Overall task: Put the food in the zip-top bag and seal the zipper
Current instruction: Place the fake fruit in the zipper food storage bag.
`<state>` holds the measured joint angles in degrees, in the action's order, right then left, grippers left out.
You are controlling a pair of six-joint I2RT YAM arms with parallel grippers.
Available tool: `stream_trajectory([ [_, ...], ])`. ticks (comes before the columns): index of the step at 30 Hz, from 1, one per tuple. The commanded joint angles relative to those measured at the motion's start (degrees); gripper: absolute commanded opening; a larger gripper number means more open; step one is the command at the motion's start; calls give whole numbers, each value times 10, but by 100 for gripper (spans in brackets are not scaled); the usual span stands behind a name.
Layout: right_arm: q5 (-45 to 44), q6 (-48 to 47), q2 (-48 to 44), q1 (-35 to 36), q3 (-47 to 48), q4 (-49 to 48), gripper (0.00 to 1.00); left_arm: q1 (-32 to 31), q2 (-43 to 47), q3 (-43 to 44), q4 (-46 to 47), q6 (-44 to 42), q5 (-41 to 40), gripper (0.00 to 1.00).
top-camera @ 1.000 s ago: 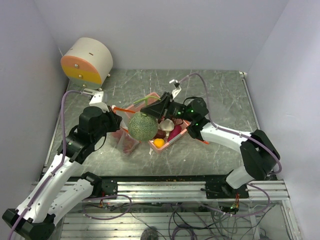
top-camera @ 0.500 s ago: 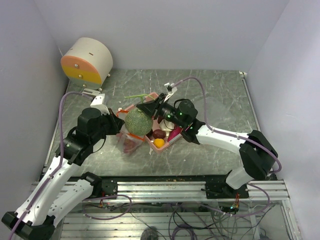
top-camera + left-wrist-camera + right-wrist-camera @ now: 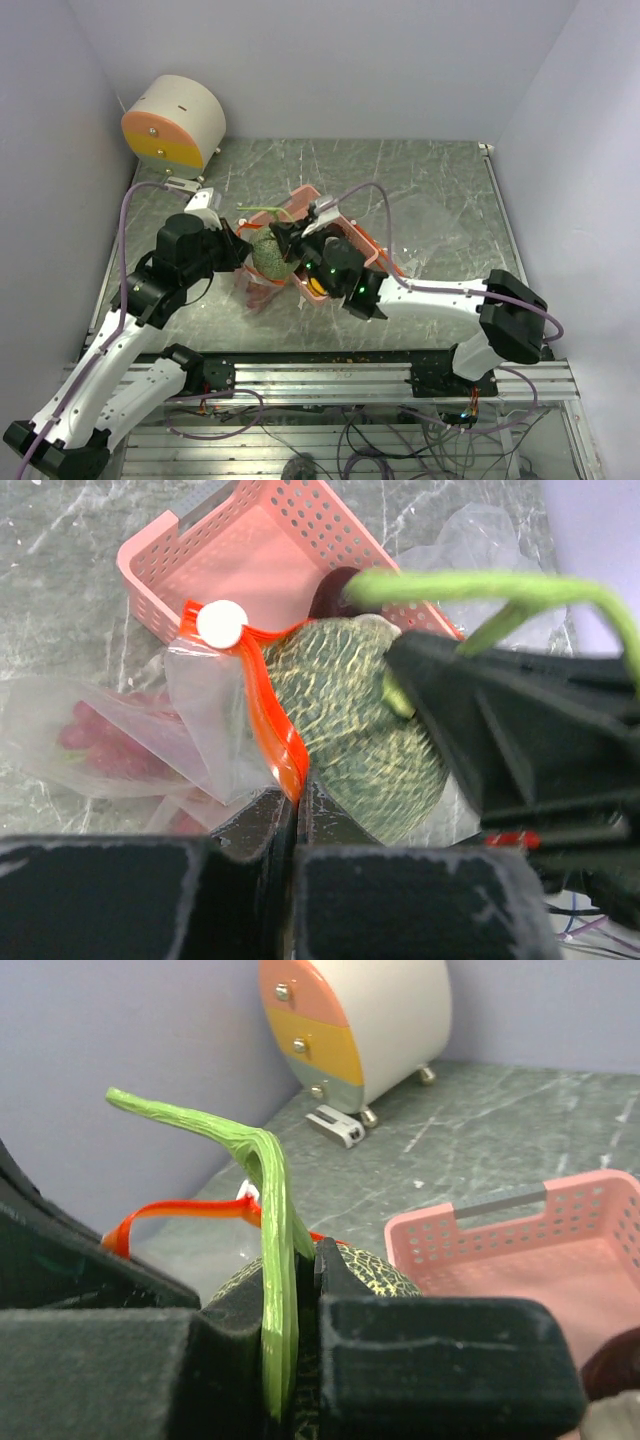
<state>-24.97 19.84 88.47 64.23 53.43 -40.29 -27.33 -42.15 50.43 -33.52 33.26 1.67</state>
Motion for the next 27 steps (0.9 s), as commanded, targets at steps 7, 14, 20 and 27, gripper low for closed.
stream_trajectory([
  [7,-304,-111,57,60,34,-51,0,-2,-5,76,3,26,40,7],
  [14,-346,-161,77,57,70,-117,0,-2,50,20,-22,56,45,8],
  [20,-332,-113,85,58,83,-94,0,-2,57,-19,16,80,66,8],
  [27,-306,-56,79,69,67,-58,0,-2,14,-35,75,90,92,7],
])
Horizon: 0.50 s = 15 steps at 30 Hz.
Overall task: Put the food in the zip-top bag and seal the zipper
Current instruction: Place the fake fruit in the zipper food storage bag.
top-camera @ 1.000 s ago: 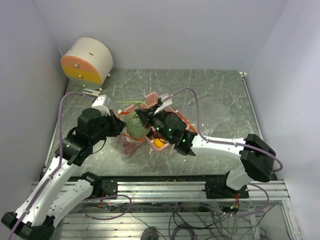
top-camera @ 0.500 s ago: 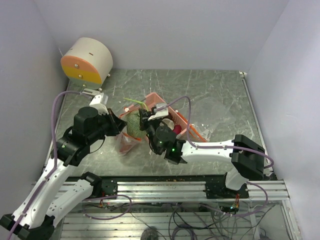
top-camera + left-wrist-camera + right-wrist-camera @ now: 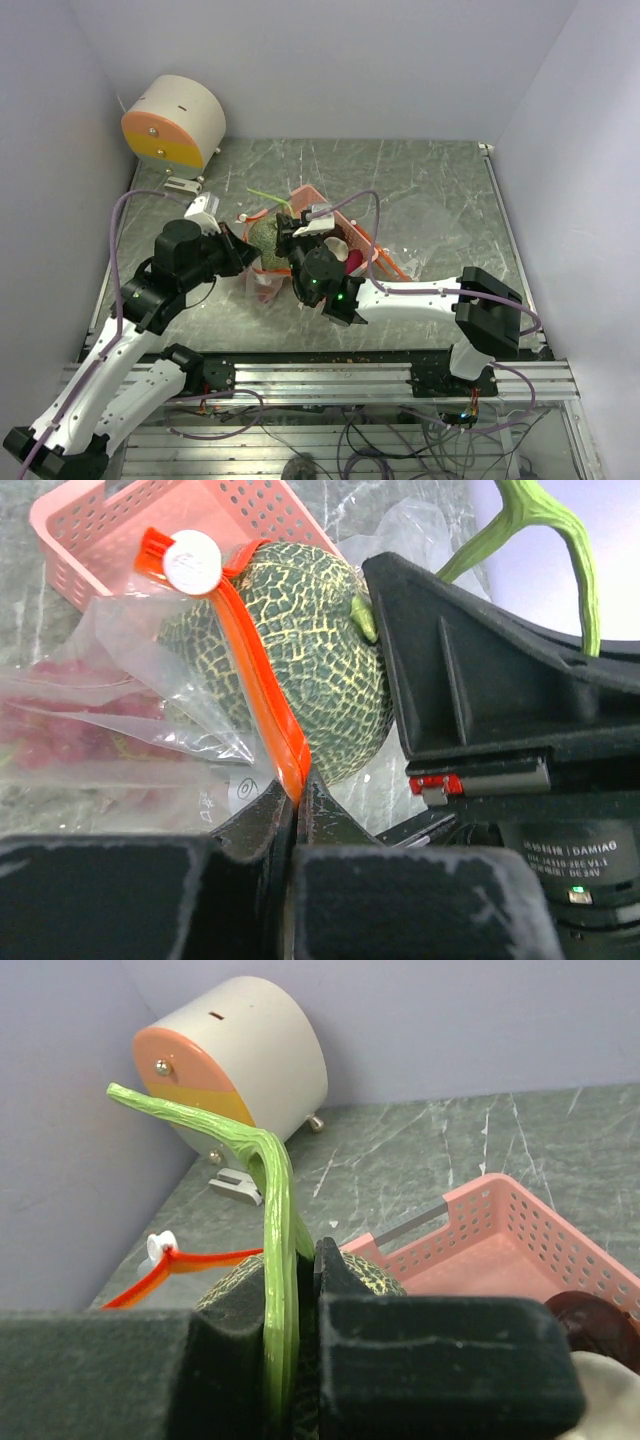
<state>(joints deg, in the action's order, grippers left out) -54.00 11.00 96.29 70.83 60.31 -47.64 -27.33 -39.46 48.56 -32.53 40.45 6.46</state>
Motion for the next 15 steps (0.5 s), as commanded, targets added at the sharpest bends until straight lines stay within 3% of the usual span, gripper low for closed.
stream_trajectory([
  [1,-23,24,3,3,1,9,0,-2,-15,-24,75,22,52,7],
  [7,-27,-29,21,1,14,-51,0,-2,6,-15,59,22,30,7],
  [15,100,120,12,5,-7,34,0,-2,-27,70,15,-22,-16,7],
])
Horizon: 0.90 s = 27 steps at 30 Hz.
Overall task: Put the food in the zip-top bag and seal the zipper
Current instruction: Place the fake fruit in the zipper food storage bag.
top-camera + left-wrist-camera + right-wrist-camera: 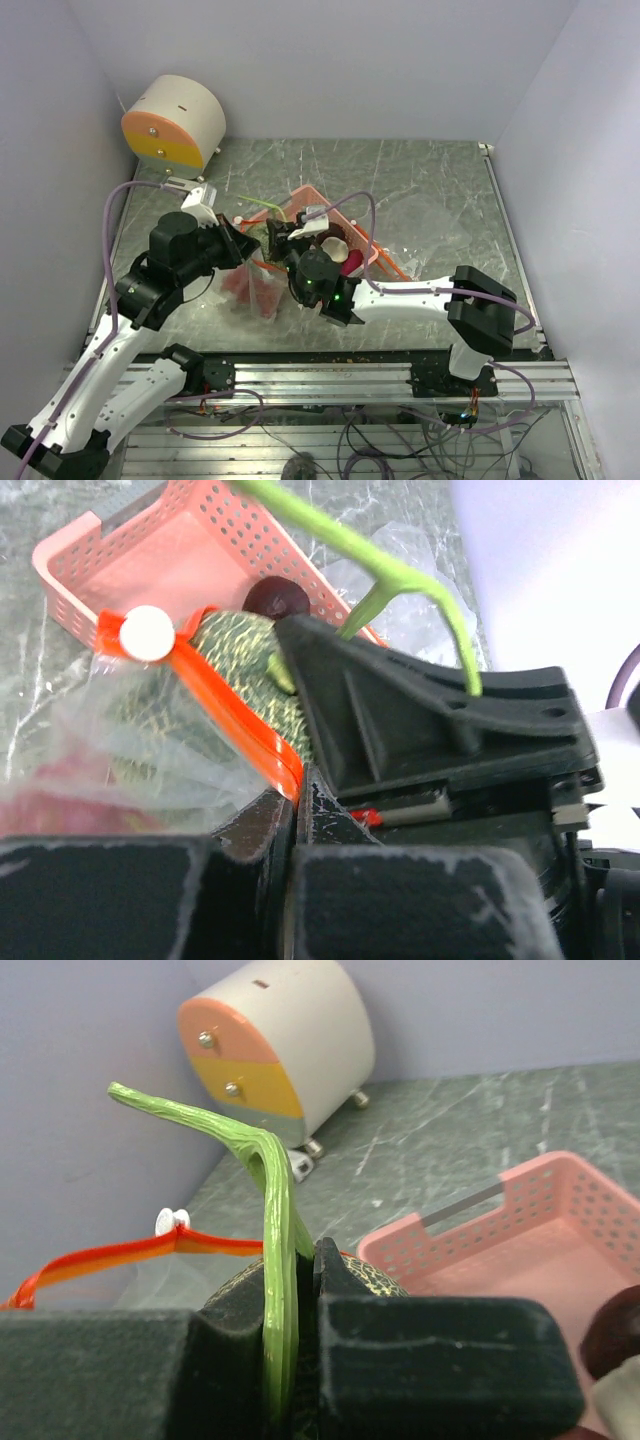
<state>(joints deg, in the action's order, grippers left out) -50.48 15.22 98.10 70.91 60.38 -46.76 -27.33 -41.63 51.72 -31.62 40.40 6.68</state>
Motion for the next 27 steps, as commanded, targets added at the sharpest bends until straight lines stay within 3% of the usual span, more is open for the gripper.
stream_trajectory([
  [1,77,86,-9,4,-12,32,0,-2,-7,40,6,-23,-21,7],
  [11,195,96,-115,-2,-88,48,0,-2,25,-13,6,-35,-46,7],
  [19,332,142,-165,-42,-90,80,0,-2,-11,-19,86,-55,-27,7],
  [24,330,152,-127,-44,-85,104,0,-2,-10,-40,148,-38,18,7],
  [27,278,155,-87,-44,-87,124,0,-2,12,-49,141,-32,26,7],
])
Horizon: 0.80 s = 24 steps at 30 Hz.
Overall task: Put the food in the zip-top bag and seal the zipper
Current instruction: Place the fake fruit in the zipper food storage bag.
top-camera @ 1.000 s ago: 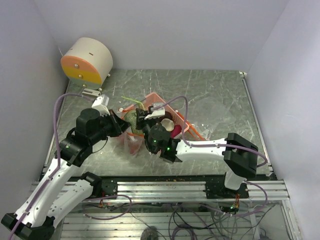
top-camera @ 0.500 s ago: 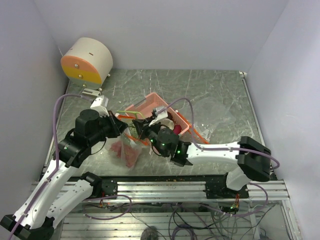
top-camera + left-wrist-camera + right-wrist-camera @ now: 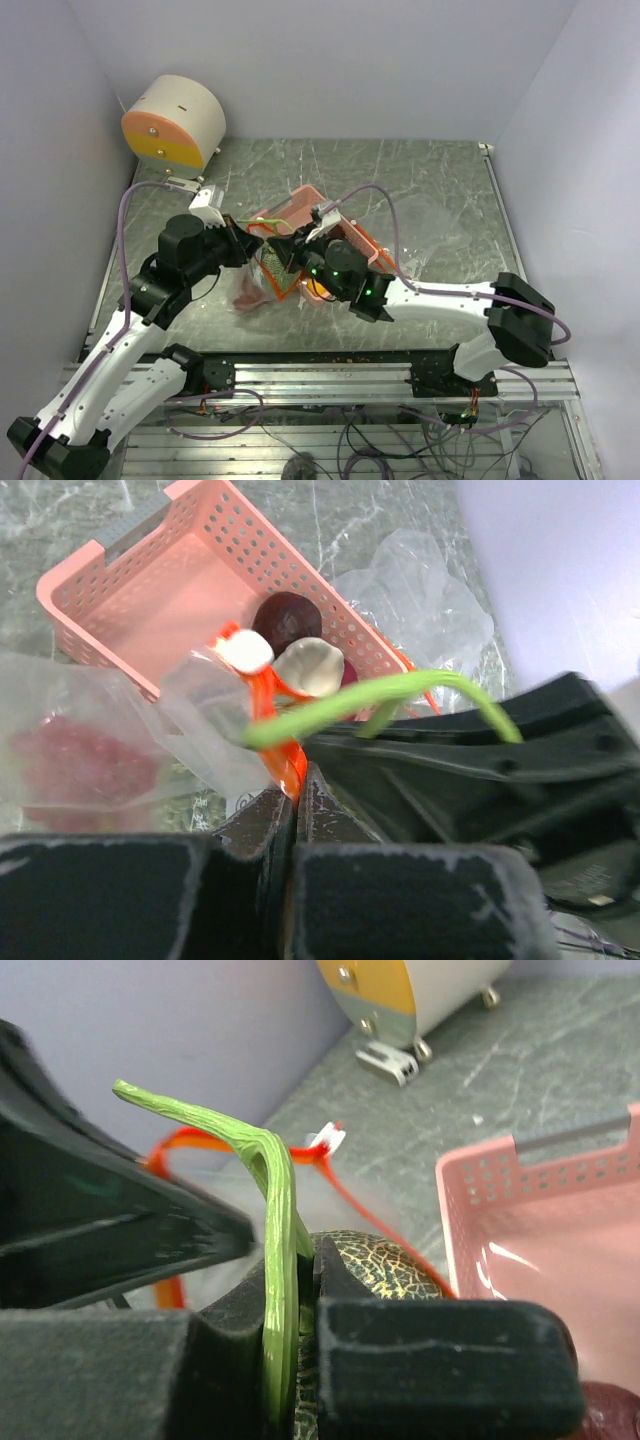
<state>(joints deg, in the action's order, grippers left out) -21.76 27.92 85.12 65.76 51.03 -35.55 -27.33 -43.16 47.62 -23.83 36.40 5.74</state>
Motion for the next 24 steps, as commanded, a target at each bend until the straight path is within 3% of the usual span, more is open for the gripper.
stream_trajectory([
  [1,-26,24,60,8,11,18,0,-2,32,-9,59,10,40,7],
  [5,-106,21,105,8,33,27,0,-2,43,-7,34,23,57,7],
  [11,-179,8,90,8,35,-53,0,-2,78,-29,8,41,57,7],
  [19,-89,104,82,3,22,-99,0,-2,73,-48,8,36,49,7],
  [24,-80,123,123,32,31,-69,0,-2,52,-50,31,32,50,7],
])
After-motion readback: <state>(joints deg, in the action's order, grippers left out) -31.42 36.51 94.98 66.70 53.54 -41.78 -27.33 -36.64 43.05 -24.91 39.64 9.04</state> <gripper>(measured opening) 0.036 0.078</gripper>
